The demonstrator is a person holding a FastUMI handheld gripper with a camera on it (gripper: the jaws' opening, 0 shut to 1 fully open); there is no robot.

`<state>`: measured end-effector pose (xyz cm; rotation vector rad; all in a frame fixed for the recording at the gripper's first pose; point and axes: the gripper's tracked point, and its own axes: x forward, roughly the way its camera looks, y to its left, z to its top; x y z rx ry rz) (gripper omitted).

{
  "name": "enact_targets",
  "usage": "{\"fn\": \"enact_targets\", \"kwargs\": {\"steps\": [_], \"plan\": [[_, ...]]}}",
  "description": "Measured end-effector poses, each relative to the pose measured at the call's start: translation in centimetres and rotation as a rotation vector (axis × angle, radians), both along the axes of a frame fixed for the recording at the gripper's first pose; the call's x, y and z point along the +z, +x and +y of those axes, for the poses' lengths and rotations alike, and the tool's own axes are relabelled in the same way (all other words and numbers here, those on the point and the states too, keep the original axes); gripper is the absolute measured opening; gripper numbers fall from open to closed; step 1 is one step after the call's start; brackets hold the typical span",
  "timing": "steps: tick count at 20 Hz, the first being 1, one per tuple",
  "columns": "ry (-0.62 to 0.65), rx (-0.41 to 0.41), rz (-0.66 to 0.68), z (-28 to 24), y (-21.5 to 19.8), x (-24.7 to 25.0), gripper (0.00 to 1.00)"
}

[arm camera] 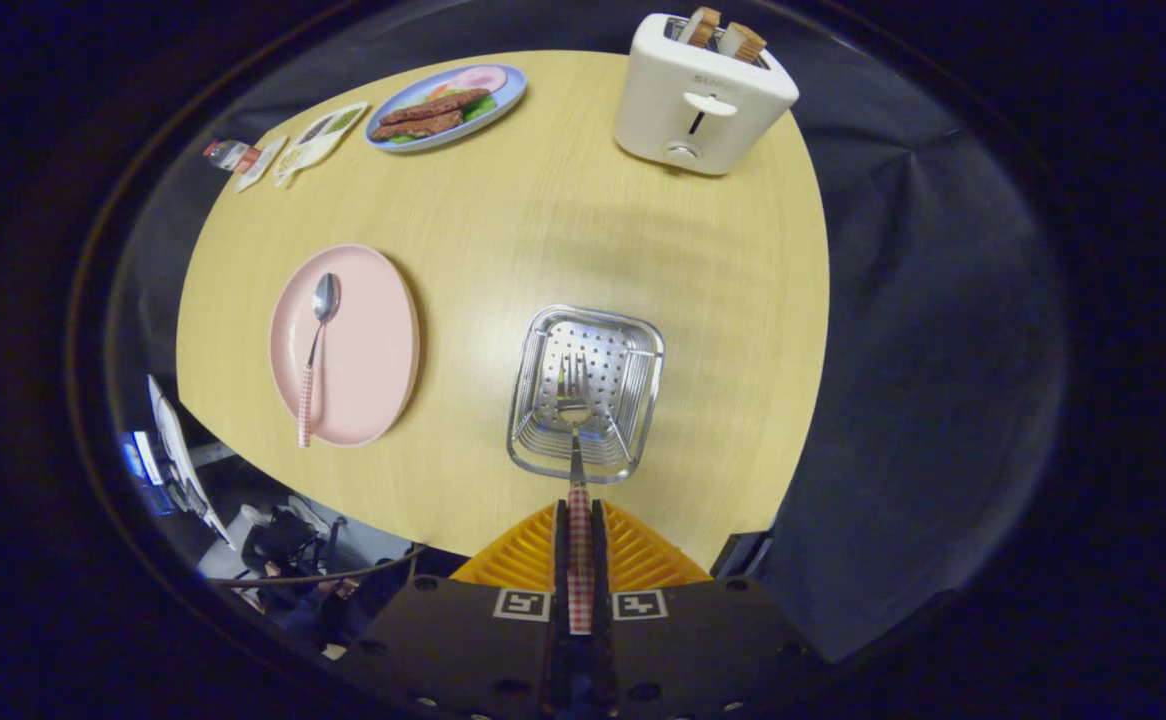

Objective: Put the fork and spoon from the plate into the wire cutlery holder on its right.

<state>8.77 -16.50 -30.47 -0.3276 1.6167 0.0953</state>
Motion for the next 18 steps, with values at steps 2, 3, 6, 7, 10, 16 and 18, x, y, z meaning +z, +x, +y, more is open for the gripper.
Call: {"fn": "enact_targets", "kwargs": {"steps": [2,3,6,7,10,16,18], "plan": [[-0.011,0.01,0.0,0.0,1.0,-0.4,0.08],[-0.018,0.005,0.005,0.0,1.2,-0.5,0.08],[-0.008,0.003,0.036,0.4,0.8,-0.9,0.08],[-0.001,0.002,0.042,0.6,0.7,-1.0,0.1],[0.0,-0.006,0.015,0.6,1.0,-0.8,0.11],[0.026,0.008,-0.084,1.5,0.7,0.5,0.27],[0.036,0.023,-0.127,2.3,0.5,1.1,0.4]]}}
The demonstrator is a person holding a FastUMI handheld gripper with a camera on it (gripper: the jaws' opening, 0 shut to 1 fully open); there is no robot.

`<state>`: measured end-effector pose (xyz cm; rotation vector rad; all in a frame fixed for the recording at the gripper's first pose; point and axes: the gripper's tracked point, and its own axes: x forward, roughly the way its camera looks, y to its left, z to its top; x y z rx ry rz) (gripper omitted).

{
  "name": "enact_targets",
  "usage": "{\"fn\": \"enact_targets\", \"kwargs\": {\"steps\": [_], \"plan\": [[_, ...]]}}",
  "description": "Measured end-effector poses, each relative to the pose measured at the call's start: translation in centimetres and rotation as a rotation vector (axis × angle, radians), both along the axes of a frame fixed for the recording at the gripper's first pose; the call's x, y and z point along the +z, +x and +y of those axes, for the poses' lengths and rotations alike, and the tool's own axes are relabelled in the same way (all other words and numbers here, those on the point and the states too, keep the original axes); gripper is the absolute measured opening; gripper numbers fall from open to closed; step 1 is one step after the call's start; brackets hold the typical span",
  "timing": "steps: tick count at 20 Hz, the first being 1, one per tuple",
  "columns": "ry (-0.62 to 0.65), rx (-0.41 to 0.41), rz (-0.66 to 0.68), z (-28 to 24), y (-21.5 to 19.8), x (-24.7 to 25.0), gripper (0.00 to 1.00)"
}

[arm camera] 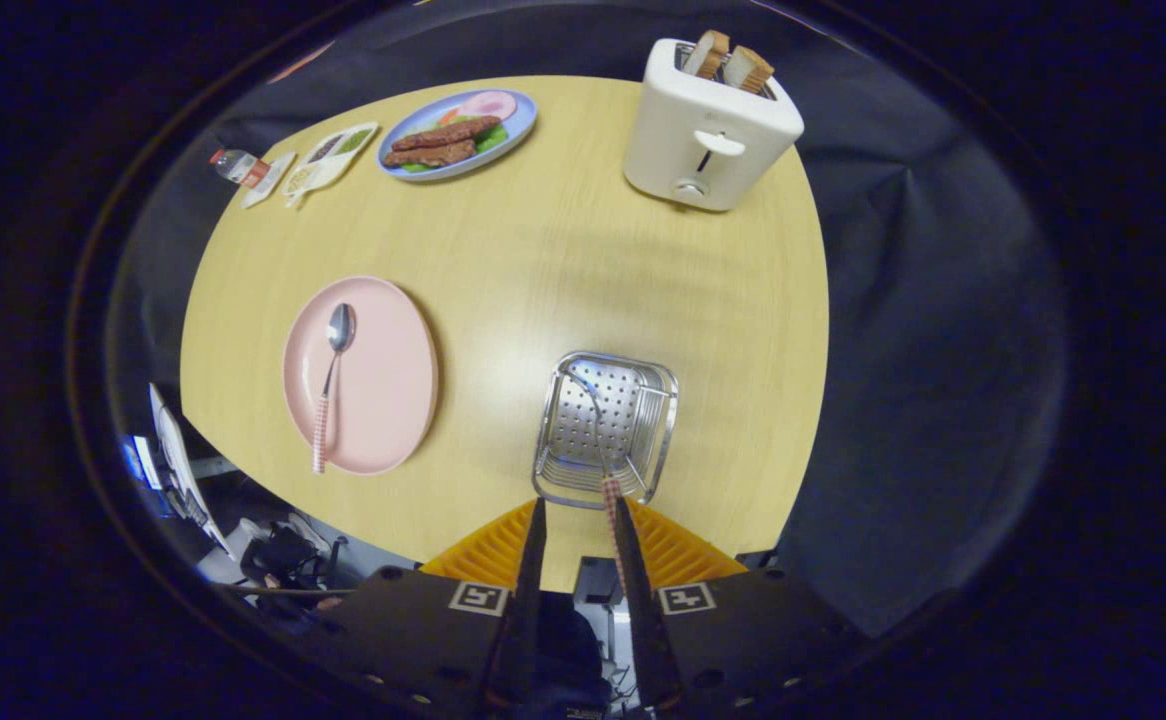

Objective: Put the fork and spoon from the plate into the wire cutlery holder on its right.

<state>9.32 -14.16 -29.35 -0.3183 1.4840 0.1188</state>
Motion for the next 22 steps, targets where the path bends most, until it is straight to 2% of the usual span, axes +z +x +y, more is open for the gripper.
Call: {"fn": "enact_targets", "kwargs": {"steps": [1,2,3,8,11,17,22], "plan": [[-0.003,0.009,-0.032,0.4,0.0,0.4,0.49],[-0.004,0.019,-0.063,0.9,0.0,0.8,0.52],[-0.006,0.028,-0.09,1.5,-0.1,1.1,0.62],[0.048,0.053,-0.16,6.3,-1.5,1.7,0.81],[0.09,0.046,-0.163,9.5,-2.9,0.6,0.99],[0.158,-0.01,-0.217,15.3,-4.2,-2.5,0.98],[0.19,-0.087,-0.199,18.7,-4.7,-5.6,0.98]]}}
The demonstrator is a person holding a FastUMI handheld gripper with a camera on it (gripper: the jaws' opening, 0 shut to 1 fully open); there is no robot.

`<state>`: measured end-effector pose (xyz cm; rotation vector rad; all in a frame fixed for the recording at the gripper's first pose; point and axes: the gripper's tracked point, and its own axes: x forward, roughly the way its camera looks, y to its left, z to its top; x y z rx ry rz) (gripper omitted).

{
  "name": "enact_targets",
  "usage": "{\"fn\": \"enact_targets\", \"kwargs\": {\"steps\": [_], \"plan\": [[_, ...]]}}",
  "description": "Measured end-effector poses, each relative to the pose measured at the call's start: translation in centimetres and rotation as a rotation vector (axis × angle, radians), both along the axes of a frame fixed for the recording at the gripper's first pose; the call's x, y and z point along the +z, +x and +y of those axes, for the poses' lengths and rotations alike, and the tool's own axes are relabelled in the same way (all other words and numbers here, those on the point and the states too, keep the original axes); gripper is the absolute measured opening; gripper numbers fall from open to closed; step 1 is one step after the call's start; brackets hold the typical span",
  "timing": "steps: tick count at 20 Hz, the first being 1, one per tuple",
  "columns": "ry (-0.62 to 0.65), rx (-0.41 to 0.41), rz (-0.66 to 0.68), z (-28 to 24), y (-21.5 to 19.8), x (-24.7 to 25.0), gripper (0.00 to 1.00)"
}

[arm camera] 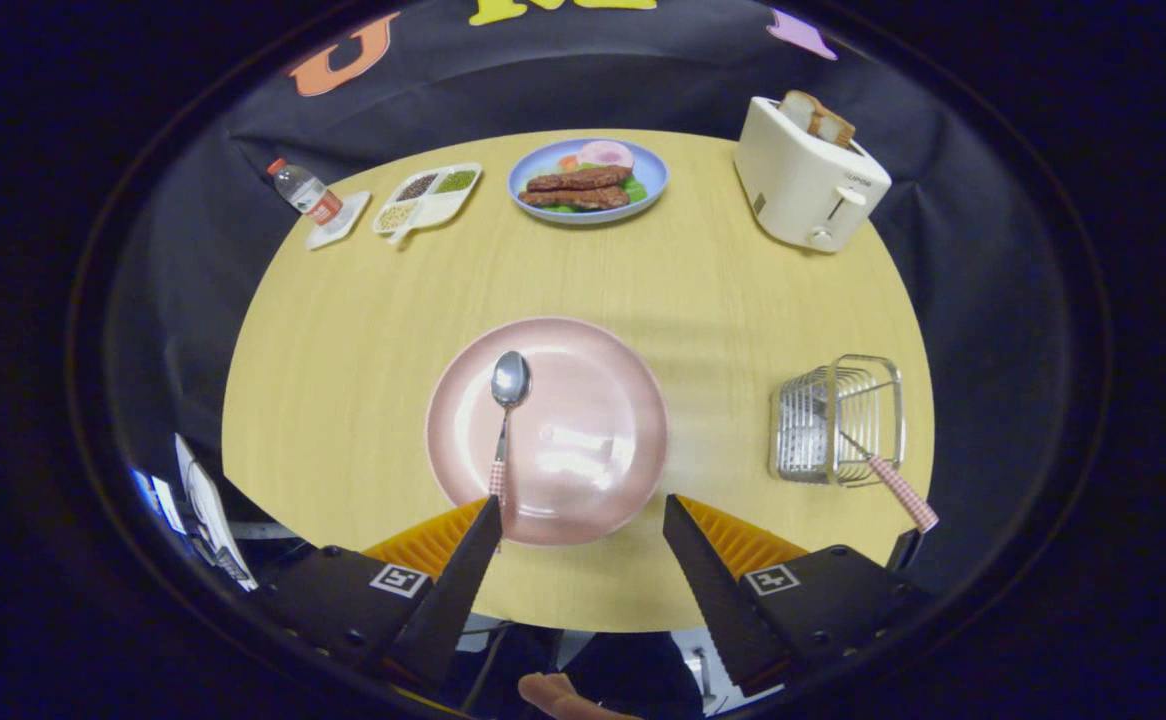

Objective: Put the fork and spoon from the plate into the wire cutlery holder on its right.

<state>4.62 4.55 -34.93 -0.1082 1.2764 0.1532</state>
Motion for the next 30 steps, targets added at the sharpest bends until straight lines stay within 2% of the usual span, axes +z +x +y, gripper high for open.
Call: {"fn": "enact_targets", "kwargs": {"steps": [6,8,11,14,16,19,20,22,24,25,30], "plan": [[0.01,-0.042,-0.007,2.9,-0.3,-3.9,0.95],[0.007,-0.047,-0.003,3.8,-0.7,-5.1,0.9],[0.004,-0.048,-0.004,5.0,-1.0,-6.4,0.7],[0.004,-0.042,-0.004,5.9,-1.0,-7.1,0.56],[-0.012,-0.054,0.002,6.0,-1.1,-7.8,0.54],[-0.044,-0.046,-0.01,6.2,-1.0,-8.3,0.25],[-0.053,-0.037,-0.021,6.2,-0.9,-8.6,0.25],[-0.065,-0.046,-0.028,6.3,-0.7,-8.4,0.1],[-0.053,-0.036,-0.027,6.5,-0.9,-8.5,0.1],[-0.046,-0.03,-0.031,6.4,-0.9,-8.4,0.03],[-0.029,0.0,-0.005,5.9,-1.7,-7.2,0.02]]}}
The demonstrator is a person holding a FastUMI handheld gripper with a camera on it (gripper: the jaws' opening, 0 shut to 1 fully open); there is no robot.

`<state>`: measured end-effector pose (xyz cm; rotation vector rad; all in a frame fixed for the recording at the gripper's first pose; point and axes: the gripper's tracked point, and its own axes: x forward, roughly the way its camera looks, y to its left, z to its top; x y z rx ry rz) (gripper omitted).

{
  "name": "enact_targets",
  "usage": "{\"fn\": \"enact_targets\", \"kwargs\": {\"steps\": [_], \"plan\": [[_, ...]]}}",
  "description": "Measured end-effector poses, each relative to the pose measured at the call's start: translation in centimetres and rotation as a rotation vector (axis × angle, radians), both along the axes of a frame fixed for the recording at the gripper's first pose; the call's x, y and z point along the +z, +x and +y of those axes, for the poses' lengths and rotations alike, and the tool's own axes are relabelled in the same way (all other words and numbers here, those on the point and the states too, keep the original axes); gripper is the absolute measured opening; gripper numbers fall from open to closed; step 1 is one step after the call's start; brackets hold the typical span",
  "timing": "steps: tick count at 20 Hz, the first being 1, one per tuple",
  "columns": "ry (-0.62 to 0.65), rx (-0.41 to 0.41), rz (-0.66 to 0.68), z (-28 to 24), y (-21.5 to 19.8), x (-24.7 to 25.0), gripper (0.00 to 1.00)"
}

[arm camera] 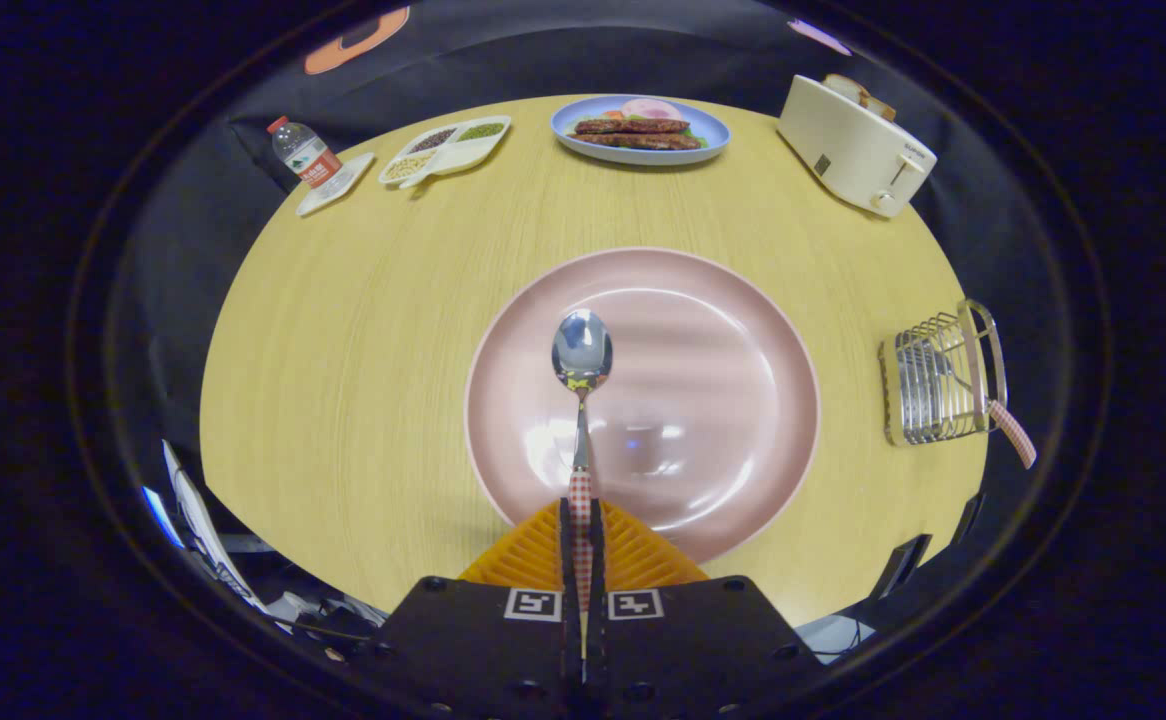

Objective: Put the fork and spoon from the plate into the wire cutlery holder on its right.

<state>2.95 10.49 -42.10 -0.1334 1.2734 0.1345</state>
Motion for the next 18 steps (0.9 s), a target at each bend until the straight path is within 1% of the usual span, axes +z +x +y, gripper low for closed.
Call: {"fn": "enact_targets", "kwargs": {"steps": [7,10,14,18], "plan": [[-0.007,0.031,-0.055,-3.0,0.2,5.4,0.02],[0.01,0.042,-0.083,-4.6,0.3,7.8,0.02],[-0.006,0.07,-0.106,-8.2,0.2,10.9,0.01],[-0.02,0.064,-0.098,-12.4,-0.1,13.3,0.01]]}}
